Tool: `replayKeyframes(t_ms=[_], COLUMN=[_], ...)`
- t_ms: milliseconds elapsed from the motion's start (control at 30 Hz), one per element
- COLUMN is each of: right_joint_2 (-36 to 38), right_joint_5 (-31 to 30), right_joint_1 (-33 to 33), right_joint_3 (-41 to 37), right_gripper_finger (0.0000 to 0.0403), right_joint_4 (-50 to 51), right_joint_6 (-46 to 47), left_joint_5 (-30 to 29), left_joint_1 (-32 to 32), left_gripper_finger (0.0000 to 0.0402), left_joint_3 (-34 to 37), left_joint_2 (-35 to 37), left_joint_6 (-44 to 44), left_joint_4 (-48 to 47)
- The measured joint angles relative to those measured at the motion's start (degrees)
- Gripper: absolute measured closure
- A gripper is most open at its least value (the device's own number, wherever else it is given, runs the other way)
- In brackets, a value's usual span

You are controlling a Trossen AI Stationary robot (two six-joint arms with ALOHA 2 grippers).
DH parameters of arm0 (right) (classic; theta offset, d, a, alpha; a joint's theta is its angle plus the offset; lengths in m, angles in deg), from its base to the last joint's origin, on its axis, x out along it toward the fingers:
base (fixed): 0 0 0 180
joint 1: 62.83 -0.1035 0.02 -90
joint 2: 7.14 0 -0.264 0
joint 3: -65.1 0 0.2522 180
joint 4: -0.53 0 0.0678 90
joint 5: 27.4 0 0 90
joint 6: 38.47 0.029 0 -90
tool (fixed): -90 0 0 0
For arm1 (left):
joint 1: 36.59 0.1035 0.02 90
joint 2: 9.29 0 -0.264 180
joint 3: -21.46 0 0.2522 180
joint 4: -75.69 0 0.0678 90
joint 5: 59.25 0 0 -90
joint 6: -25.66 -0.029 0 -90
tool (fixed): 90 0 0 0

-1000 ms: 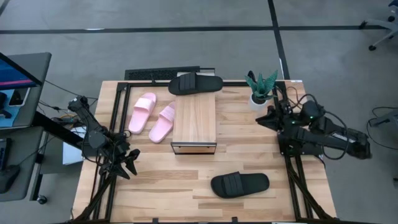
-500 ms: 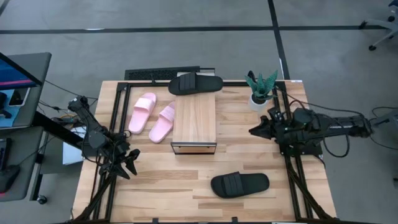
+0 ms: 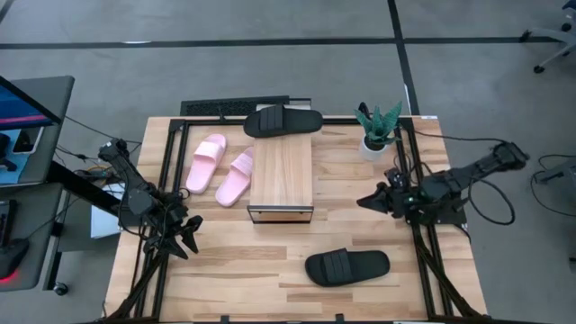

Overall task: Pick and place slides into the shelf
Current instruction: Put the black slide on the shelf

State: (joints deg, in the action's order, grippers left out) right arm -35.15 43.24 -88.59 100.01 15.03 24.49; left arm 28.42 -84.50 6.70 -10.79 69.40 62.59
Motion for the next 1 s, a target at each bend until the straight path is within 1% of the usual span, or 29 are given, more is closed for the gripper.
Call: replayKeyframes(t_ms=[233, 433, 800, 1000], right_joint_2=[-3.40, -5.90, -13.33, -18.99], right_joint_5=[-10.16, -16.52, -22.73, -22.90], right_joint_1=[-8.63, -15.08, -24.04, -27.05], right_joint_3=[0.00, 0.00, 0.02, 0.02], right_gripper_finger=[0.0285, 0.0285, 0.0285, 0.0285], right_joint_4=[0.00, 0.02, 0.02, -0.38], right_joint_6=[7.06, 13.08, 26.37, 34.28], left_joint_5=[-0.01, -0.02, 0.00, 0.00], left_joint_1=[-0.01, -0.02, -0.02, -0.02], left_gripper_finger=[0.0239, 0.0239, 0.0239, 0.0239], left_joint_3=[0.00, 0.00, -0.01, -0.02], left_joint_2=[0.02, 0.00, 0.01, 0.00], left_joint_6=[-0.01, 0.00, 0.00, 0.00], left_joint_4=[0.00, 0.00, 0.00, 0.00])
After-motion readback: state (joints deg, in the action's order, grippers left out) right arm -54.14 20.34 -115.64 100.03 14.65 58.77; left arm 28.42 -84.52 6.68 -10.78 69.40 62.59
